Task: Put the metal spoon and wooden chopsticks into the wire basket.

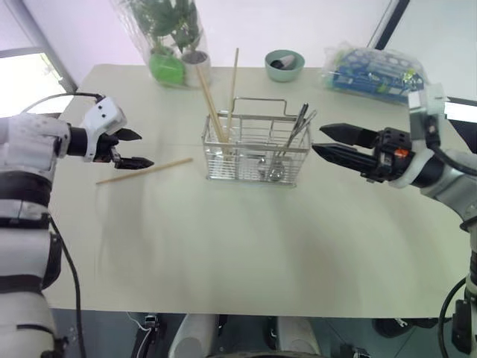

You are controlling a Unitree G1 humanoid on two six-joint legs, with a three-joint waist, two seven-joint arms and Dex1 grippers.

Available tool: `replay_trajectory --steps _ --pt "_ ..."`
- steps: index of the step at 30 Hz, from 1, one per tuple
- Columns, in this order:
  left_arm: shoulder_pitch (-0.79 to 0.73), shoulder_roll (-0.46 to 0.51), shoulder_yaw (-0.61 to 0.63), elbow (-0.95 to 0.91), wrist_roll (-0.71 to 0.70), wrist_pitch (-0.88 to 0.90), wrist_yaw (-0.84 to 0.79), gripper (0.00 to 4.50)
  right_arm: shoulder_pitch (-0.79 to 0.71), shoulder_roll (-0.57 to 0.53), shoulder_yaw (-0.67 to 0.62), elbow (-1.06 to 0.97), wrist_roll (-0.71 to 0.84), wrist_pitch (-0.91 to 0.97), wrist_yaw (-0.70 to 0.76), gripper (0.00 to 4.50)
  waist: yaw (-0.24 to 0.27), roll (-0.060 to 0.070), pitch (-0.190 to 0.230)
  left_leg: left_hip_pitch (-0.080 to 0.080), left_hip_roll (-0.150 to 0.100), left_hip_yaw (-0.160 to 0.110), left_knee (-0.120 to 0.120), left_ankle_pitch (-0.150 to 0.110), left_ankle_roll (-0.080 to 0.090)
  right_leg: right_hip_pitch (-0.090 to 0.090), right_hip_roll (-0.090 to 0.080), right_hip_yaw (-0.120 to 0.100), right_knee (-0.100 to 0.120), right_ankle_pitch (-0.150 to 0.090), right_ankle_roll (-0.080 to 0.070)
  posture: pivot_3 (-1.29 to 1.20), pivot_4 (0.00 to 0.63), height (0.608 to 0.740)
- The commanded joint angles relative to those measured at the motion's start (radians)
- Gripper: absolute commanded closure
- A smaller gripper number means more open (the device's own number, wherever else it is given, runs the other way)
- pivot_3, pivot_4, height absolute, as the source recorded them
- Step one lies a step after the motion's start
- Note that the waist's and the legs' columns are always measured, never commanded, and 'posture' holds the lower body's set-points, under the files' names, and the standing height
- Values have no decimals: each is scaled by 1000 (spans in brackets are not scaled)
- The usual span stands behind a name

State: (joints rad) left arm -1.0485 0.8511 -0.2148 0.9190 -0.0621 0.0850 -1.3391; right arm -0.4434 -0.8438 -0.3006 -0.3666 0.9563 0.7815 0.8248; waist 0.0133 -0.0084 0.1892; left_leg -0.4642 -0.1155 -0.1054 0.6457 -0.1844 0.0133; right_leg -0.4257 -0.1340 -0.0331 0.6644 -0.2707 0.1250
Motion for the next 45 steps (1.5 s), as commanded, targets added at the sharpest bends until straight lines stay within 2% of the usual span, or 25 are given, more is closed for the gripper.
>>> replay_trajectory --steps 1,4,9,16,19,26,34,37,40,41,43,45 --pt "-54 -65 -17 139 73 -102 24 25 -7 -17 -36 -35 26 13 -17 2094 -2 0 0 0 0 0 0 0 0 1 0 0 0 0 0 0 150 687" --pt "-74 -130 -29 227 126 -150 44 25 1 -34 -56 -52 43 36 -30 2094 -4 0 0 -2 0 0 1 0 0 0 0 0 2 0 1 0 150 687" --pt "-76 -185 -42 308 195 -208 100 25 14 -59 -97 -83 83 73 -61 2094 -13 0 0 -6 0 0 3 0 0 -3 0 0 3 1 2 0 150 687" --pt "-91 -225 -27 378 237 -166 187 25 49 -78 -146 -126 134 106 -109 2094 -3 -1 0 -2 0 0 3 0 0 1 0 -1 4 1 2 0 150 687" --pt "-94 -229 -11 385 232 -162 182 883 57 -84 -158 -129 147 107 -119 2094 -4 0 -1 -1 0 0 3 0 0 1 0 -1 4 1 2 0 150 687" --pt "-98 -229 8 383 236 -156 179 4460 82 -87 -159 -133 145 87 -113 2094 -4 0 -1 -1 0 0 3 0 0 1 0 -1 4 1 2 0 150 687" --pt "-115 -225 100 362 173 -143 213 4460 64 -70 -115 -114 114 57 -105 2094 -4 -1 0 -2 0 0 3 0 0 1 0 -1 4 1 2 0 150 687" --pt "-147 -230 203 348 105 -124 359 4460 61 -62 -102 -111 107 43 -105 2094 -5 -1 0 -3 0 0 3 0 0 0 1 -1 4 1 2 0 150 687" --pt "-182 -236 350 307 27 -281 677 4460 66 -59 -96 -112 103 32 -103 2094 -2 -2 0 -4 1 0 4 0 0 -1 0 -1 4 1 3 0 150 687" --pt "-215 -236 422 300 -34 -254 745 4460 68 -57 -94 -111 102 27 -102 2094 -2 -3 1 -4 0 0 4 0 0 -1 0 -1 4 2 3 0 150 687" --pt "-259 -243 523 251 -126 -229 825 4460 68 -53 -89 -109 101 21 -102 2094 -3 -5 2 -5 0 0 5 0 0 -2 1 -1 4 2 4 0 150 687" --pt "-262 -264 571 172 -175 -195 876 4460 63 -50 -83 -105 101 17 -103 2094 -4 -5 2 -6 0 0 6 0 0 -2 0 -1 4 2 4 0 150 687"
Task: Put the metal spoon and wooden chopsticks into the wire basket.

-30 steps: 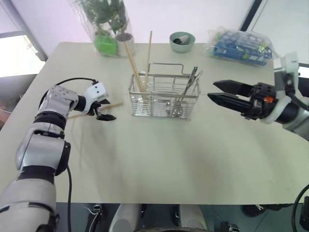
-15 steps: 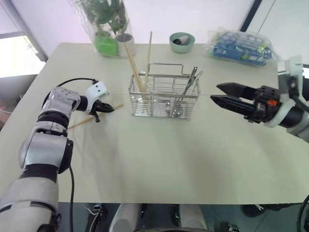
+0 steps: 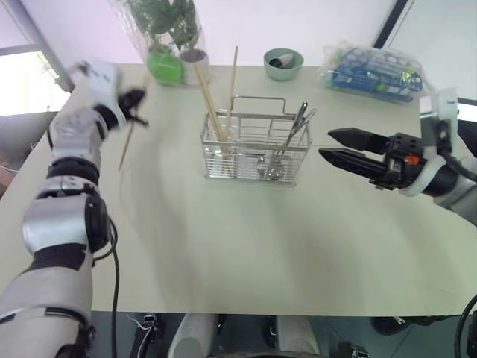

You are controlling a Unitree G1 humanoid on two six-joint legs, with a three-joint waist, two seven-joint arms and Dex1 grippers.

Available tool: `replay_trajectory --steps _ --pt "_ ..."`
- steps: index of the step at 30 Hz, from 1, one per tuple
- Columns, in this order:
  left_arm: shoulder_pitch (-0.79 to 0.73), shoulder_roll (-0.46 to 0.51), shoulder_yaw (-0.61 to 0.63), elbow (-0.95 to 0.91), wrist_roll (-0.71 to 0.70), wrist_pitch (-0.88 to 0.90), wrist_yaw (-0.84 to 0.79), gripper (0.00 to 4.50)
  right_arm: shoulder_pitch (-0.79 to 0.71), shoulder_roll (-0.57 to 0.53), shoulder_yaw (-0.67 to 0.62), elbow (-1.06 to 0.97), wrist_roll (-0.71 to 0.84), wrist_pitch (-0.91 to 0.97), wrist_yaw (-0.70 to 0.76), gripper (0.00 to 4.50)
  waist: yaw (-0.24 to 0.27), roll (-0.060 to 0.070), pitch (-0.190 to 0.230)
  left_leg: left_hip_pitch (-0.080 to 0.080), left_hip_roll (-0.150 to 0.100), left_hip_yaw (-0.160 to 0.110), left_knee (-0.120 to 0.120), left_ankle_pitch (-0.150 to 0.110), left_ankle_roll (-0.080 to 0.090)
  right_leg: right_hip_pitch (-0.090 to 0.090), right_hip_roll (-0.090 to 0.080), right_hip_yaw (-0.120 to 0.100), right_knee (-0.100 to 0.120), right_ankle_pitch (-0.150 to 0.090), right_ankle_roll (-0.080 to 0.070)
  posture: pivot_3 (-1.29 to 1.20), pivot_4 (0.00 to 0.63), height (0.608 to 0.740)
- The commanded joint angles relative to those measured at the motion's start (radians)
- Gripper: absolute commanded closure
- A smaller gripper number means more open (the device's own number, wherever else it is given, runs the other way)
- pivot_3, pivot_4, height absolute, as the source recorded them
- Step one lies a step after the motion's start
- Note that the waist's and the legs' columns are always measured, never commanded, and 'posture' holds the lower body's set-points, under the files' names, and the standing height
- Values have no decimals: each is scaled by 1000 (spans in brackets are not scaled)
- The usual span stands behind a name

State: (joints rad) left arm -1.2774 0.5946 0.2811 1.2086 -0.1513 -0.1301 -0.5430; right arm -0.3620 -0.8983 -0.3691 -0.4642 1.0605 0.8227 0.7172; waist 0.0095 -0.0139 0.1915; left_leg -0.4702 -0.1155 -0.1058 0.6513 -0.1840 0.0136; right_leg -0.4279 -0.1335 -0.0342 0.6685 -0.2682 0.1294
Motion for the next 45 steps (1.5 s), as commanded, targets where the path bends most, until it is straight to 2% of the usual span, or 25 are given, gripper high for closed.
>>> replay_trajectory --steps 1,10,16,25,30,40,45 --pt "-26 -19 88 -164 -103 40 99 4460 -23 6 -11 -4 -3 -25 4 2094 -1 1 0 0 0 0 0 0 0 0 0 0 0 0 0 0 150 687" --pt "32 -174 156 -744 -347 367 253 4460 -41 14 4 15 -18 -32 16 2094 -1 0 0 2 -1 0 1 0 0 2 0 1 1 0 0 0 150 687" --pt "79 -291 74 -947 -391 468 287 4460 -37 21 2 12 -19 -37 13 2094 1 0 0 4 -1 0 1 0 0 4 0 1 1 0 0 0 150 687" --pt "176 -379 -79 -962 -303 408 228 4460 15 26 -34 -20 -4 -41 -12 2094 2 0 0 5 -1 1 0 0 0 5 0 1 1 0 0 0 150 687" --pt "127 -414 -76 -883 -288 361 228 4460 38 30 -40 -38 -1 -41 -27 2094 5 0 0 5 -1 1 1 0 0 5 0 1 1 0 0 0 150 687" --pt "23 -332 -40 -835 -289 342 173 4460 33 32 -36 -36 -2 -46 -44 2094 3 0 0 4 -1 1 0 0 0 5 0 1 0 0 0 0 150 687" --pt "-5 -327 -25 -855 -319 374 178 4460 28 31 -31 -26 -8 -50 -38 2094 2 0 0 4 -1 1 0 0 0 5 0 1 0 0 0 0 150 687"
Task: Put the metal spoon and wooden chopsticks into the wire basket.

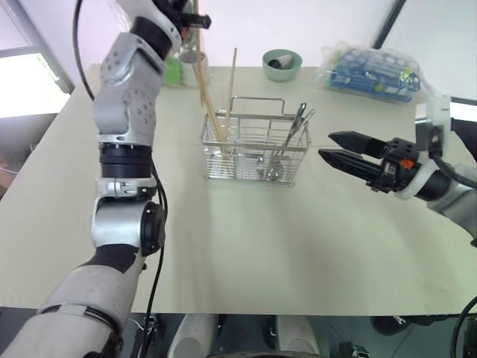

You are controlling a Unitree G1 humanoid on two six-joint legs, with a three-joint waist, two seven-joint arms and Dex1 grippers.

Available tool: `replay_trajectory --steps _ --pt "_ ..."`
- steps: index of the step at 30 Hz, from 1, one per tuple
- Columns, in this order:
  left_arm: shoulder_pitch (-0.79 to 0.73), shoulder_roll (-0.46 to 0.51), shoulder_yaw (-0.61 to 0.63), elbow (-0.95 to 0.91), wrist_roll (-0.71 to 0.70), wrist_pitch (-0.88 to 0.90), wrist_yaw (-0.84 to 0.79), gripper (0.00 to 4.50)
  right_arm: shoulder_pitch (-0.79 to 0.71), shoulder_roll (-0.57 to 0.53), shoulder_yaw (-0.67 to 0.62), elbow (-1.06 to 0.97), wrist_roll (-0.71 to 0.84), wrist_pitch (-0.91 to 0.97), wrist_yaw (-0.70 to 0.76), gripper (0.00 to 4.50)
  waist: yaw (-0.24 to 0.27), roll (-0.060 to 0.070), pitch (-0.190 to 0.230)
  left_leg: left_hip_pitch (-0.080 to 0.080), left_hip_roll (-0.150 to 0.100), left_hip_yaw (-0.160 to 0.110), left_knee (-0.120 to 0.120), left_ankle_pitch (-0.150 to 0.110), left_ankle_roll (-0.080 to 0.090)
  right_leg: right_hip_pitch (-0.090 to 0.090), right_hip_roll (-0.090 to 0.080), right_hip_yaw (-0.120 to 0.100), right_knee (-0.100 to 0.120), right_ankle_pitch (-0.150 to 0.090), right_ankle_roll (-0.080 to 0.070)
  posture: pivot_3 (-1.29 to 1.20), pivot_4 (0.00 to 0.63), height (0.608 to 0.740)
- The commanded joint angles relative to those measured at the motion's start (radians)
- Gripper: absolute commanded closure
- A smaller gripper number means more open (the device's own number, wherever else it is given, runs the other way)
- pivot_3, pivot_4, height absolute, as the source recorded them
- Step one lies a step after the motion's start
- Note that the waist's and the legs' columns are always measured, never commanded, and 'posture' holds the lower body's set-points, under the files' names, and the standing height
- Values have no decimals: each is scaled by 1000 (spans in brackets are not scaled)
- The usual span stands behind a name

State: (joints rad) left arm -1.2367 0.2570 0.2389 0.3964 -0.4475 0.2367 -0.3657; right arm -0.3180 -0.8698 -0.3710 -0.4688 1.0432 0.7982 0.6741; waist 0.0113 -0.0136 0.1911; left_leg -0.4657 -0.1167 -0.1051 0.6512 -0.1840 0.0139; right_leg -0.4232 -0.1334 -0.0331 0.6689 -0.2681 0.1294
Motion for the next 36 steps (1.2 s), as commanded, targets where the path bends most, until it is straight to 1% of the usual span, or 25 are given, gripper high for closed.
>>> replay_trajectory --steps 1,8,13,16,18,22,23,25,28,29,31,32,33,36 --pt "-41 3 12 -51 -22 7 2 4460 -19 1 -28 -17 8 -26 7 2094 0 0 0 0 0 0 0 0 0 0 0 0 0 0 0 0 150 687" --pt "45 -84 -47 -81 10 -1 3 4460 -24 2 -22 -15 6 -29 11 2094 2 0 0 0 -1 0 0 0 0 1 0 0 0 0 0 0 150 687" --pt "117 -109 -80 -89 37 -5 1 4460 -16 2 -29 -22 13 -26 7 2094 -5 0 0 0 0 0 0 0 0 0 0 0 0 0 0 0 150 687" --pt "170 -121 -90 -105 42 -4 -5 3340 -14 0 -32 -23 14 -24 5 2094 -4 0 0 1 0 0 0 0 0 0 0 0 0 0 0 0 150 687" --pt "193 -133 -85 -137 24 20 1 2480 -15 0 -33 -21 15 -24 5 2094 0 0 0 1 0 0 0 0 0 0 0 0 0 0 0 0 150 687" --pt "244 -168 -75 -237 -37 104 29 302 -24 -1 -29 -8 9 -28 8 2094 3 0 0 0 0 0 0 0 0 0 0 0 0 0 0 0 150 687" --pt "252 -173 -71 -257 -47 123 38 144 -27 0 -27 -4 6 -29 9 2094 3 0 0 0 0 0 0 0 0 0 0 0 0 0 0 0 150 687" --pt "258 -160 -60 -300 -66 169 54 144 -35 4 -16 5 -4 -35 11 2094 1 0 0 0 0 0 1 0 0 0 0 0 0 0 0 0 150 687" --pt "225 -46 -31 -373 -128 307 12 144 -48 11 4 21 -25 -48 21 2094 -11 0 0 0 0 0 0 0 0 0 0 0 0 0 0 0 150 687" --pt "215 12 -33 -387 -145 347 -34 144 -48 11 7 28 -33 -52 28 2094 -17 1 -1 1 1 0 -1 0 0 0 1 0 1 0 0 0 150 687" --pt "219 208 -64 -414 -141 393 -216 144 -42 -6 9 57 -64 -69 68 2094 -28 1 0 1 1 0 -2 0 -1 0 1 0 1 0 -1 0 150 687" --pt "236 316 -96 -413 -114 398 -310 144 -41 -16 10 78 -83 -80 91 2094 -33 2 0 1 1 1 -2 1 -1 -1 2 0 1 0 -1 0 150 687" --pt "249 383 -119 -408 -96 397 -366 144 -40 -20 13 92 -96 -87 107 2094 -34 2 0 2 2 2 -3 1 -1 -1 2 1 1 0 -1 0 150 687" --pt "375 604 -187 -355 6 254 -601 144 -50 -41 23 147 -134 -106 168 2094 -27 7 -3 5 1 4 -5 0 0 1 2 2 0 0 -1 0 150 687"
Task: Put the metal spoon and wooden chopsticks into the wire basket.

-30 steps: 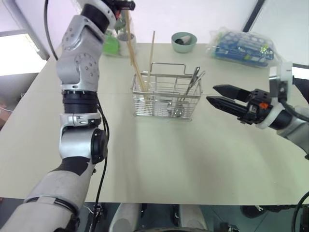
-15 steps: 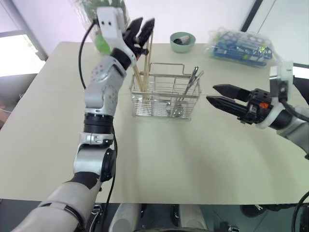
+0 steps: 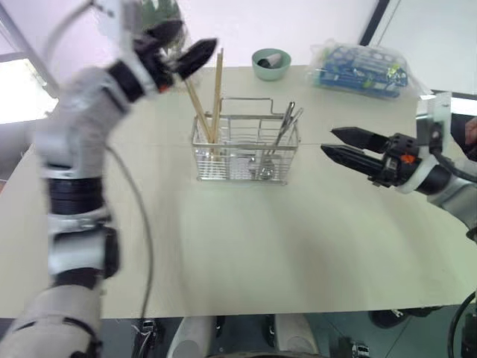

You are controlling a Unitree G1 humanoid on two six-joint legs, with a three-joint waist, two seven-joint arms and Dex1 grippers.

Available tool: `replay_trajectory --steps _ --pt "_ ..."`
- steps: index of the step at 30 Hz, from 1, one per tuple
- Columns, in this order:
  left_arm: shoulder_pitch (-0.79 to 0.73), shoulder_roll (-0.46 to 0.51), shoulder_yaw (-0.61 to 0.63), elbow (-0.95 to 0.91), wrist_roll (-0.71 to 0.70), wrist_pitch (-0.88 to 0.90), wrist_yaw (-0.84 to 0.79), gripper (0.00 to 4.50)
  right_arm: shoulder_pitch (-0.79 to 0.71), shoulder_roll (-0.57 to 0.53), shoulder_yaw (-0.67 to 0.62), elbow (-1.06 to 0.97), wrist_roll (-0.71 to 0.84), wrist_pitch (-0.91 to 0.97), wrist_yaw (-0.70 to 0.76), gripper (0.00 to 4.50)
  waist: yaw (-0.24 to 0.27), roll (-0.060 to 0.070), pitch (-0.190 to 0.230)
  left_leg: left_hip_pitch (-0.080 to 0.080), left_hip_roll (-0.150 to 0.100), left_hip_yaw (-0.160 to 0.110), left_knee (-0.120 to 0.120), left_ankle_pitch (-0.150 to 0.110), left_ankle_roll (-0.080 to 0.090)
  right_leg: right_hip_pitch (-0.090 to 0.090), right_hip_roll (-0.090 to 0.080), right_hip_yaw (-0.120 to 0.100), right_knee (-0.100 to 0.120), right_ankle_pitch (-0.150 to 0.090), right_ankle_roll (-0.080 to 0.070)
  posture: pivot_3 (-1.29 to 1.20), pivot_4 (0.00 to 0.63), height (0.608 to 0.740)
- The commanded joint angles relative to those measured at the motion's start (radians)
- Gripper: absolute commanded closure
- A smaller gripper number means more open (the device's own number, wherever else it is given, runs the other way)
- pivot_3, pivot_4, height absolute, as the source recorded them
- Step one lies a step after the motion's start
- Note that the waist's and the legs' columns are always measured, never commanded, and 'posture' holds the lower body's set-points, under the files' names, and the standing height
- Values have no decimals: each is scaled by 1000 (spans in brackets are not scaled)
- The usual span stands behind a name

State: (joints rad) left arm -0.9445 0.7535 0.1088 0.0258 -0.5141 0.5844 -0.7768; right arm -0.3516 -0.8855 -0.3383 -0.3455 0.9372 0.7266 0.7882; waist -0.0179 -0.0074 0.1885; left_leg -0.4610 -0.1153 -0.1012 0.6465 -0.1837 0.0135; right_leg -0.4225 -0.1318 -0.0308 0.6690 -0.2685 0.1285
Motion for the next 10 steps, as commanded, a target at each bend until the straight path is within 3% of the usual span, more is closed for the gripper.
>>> replay_trajectory --steps 1,5,10 --pt "122 161 -65 27 90 -135 -261 144 -17 -32 -4 38 -41 -41 77 2094 3 2 -1 1 0 0 0 0 0 1 -1 0 0 0 0 0 150 687" --pt "222 268 -44 29 76 -151 -407 144 -1 -52 20 71 -94 -75 159 2094 17 0 0 0 1 -2 0 0 -1 -3 -1 0 -3 -2 -4 0 150 687" --pt "314 266 15 -26 60 -110 -375 144 2 -16 50 94 -130 -96 185 2094 25 0 0 -1 1 -1 1 -2 -1 -3 -2 1 -5 -1 -4 0 150 687"
